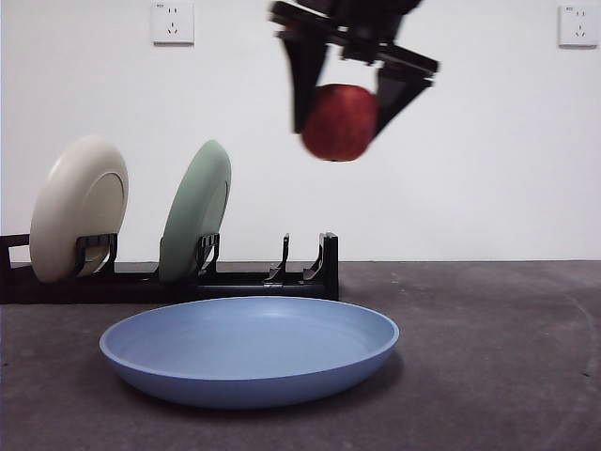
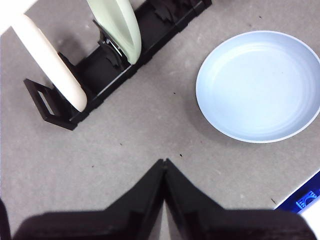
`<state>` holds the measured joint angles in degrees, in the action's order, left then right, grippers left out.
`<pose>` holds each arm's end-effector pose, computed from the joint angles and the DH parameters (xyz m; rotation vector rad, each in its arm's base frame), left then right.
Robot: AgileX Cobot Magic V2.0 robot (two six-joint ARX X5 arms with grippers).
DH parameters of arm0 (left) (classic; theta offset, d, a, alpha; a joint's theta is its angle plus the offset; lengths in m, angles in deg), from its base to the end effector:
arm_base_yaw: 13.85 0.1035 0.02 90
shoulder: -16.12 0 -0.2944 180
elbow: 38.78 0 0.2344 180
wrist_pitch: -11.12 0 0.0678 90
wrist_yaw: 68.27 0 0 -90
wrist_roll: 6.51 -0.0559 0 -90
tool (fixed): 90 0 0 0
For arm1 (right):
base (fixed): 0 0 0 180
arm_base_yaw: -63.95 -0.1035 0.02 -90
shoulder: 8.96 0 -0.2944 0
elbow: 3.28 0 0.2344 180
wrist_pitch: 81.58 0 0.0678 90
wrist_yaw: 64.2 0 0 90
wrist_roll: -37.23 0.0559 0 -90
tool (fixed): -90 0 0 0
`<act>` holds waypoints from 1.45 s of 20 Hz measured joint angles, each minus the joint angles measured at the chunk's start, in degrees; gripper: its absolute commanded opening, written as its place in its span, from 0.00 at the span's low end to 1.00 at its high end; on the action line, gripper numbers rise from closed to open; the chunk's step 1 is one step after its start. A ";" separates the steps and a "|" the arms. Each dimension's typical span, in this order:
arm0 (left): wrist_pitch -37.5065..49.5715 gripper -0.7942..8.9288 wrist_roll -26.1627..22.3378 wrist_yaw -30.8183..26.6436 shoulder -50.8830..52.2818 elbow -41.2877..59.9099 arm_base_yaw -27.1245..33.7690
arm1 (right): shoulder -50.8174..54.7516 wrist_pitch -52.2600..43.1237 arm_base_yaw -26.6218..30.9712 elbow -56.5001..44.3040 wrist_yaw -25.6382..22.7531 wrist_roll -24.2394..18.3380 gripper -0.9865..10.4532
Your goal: Take the blue plate from the plate rack,put the plate on the table,take the apple from the table,put the apple in the plate
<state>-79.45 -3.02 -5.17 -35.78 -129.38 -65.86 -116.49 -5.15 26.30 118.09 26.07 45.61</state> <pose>0.0777 -0.0585 0.3892 0.5222 0.7144 -0.3850 0.3112 0.2404 0.3305 -0.2279 1.0889 0.5134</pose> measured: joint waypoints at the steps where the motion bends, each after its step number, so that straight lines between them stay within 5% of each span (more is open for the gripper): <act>1: -0.02 0.08 -0.07 0.00 0.76 0.00 0.02 | 0.04 -2.08 -2.49 -2.05 -1.73 1.29 0.09; 7: -0.02 0.08 0.17 0.00 2.62 0.00 0.11 | -0.17 -20.28 -15.78 -19.08 -2.62 5.77 0.09; 20: -0.02 0.08 5.31 1.97 3.02 0.00 0.11 | 0.15 -36.46 -15.37 -35.47 -2.69 10.49 0.09; 29: -0.02 0.08 6.71 1.97 3.02 0.00 0.11 | 0.15 -36.39 -15.37 -35.52 -2.71 10.47 0.54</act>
<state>-79.48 3.69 -3.20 -32.76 -129.38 -65.75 -116.33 -41.54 10.94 82.58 23.36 56.08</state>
